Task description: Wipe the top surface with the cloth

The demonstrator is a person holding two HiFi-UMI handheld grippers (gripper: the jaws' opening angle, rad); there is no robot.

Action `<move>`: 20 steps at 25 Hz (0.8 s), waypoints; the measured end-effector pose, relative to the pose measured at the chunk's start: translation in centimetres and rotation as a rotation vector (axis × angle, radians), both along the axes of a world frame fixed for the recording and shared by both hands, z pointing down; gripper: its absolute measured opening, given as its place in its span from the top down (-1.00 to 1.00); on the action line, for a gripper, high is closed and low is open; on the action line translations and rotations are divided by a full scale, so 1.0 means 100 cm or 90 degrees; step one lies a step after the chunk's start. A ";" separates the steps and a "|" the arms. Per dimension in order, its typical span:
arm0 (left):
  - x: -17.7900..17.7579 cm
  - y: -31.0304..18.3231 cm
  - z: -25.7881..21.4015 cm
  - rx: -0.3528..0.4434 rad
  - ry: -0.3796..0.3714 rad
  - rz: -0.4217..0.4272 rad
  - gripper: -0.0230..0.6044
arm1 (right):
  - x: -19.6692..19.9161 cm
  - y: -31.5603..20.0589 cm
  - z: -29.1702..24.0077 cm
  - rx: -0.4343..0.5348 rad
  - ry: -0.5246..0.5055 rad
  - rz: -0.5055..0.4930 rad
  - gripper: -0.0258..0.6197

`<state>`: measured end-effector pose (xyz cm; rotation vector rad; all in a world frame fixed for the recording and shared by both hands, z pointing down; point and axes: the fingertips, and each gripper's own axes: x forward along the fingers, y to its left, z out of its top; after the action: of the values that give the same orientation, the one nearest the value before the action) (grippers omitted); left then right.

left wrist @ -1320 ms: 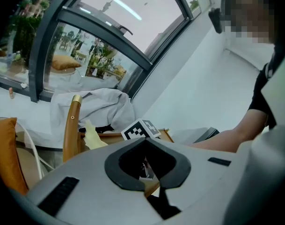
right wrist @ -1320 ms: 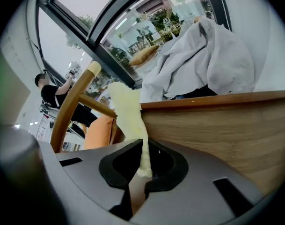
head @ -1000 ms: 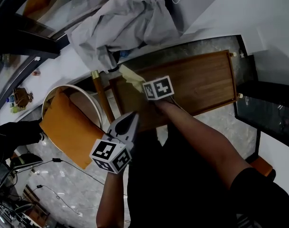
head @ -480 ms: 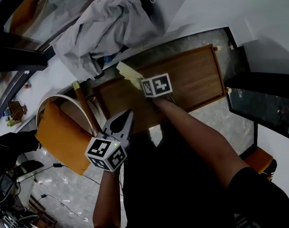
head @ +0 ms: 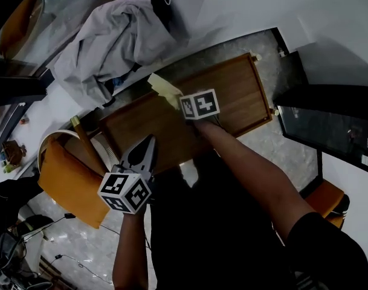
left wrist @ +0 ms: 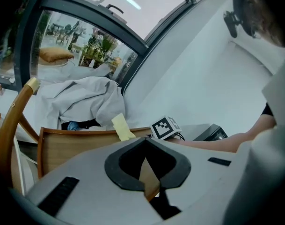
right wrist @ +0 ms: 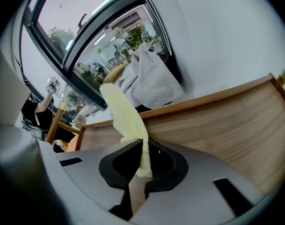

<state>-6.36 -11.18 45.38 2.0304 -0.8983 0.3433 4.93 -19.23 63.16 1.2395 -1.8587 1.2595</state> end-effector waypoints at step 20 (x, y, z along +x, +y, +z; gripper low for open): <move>0.119 0.000 0.004 -0.009 0.016 0.063 0.89 | 0.159 -0.009 -0.008 0.028 0.002 0.083 0.82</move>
<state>5.55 -11.16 45.81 2.0660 -0.7802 0.3767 20.85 -20.17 62.35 1.4053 -1.8366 1.2897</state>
